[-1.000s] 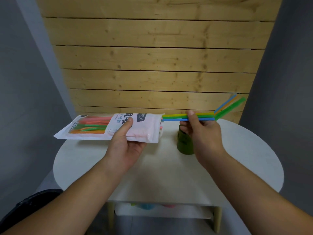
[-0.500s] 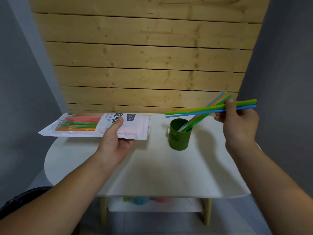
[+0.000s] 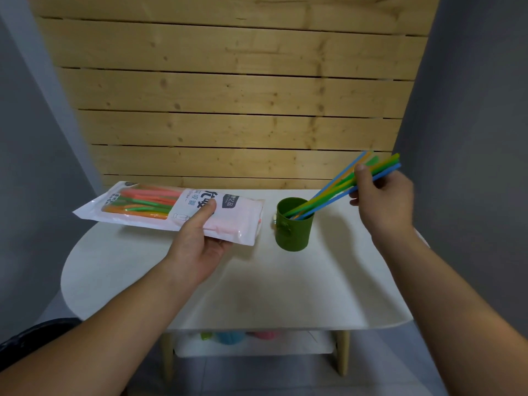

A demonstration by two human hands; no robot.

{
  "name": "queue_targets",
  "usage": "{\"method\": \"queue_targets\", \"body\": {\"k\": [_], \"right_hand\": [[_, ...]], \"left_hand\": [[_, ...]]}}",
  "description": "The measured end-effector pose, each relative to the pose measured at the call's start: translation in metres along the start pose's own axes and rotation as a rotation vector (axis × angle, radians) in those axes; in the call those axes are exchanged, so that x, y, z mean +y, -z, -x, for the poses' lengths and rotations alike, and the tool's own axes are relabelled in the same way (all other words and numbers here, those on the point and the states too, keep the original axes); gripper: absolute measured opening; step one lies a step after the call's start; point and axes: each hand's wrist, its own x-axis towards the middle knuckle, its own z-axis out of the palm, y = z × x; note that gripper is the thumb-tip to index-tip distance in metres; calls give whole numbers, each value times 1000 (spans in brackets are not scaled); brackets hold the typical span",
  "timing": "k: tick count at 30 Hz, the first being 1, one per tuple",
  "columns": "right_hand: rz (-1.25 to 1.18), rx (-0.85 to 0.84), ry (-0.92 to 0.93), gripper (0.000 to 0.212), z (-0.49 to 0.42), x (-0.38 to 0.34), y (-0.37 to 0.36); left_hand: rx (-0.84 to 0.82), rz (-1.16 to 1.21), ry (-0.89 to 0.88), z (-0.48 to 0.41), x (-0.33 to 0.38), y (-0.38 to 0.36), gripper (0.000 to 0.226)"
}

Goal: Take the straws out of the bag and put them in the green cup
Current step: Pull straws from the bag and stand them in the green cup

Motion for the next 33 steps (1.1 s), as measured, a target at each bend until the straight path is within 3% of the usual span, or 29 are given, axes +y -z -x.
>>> {"method": "queue_targets", "body": {"k": [4,8,12,15,18,22,25,33], "right_hand": [[40,-137,-71,31,-2,7,-22],[-80,-167,-223,27,-2,18,-35],[-68,-164,-497,61,5,24,-33],[-42,-366,-737,59,18,19,-27],[-227,-565,-884,50,43,7,-34],[-647,-465,-940,61,62,-3,-67],[-808,-366,-986,65,72,-12,-87],[-969,-256,-1073,33,84,-18,-101]], "left_hand": [[-17,-29,-7,0,3,1,31],[-29,-88,-35,-1,6,2,33],[-17,-77,-42,1,11,2,35],[-20,-74,-47,4,14,2,38],[-37,-90,-53,8,15,1,38],[-79,-188,-80,13,12,-4,32],[-94,-297,-124,17,8,-8,36],[-112,-388,-175,20,4,-13,39]]}}
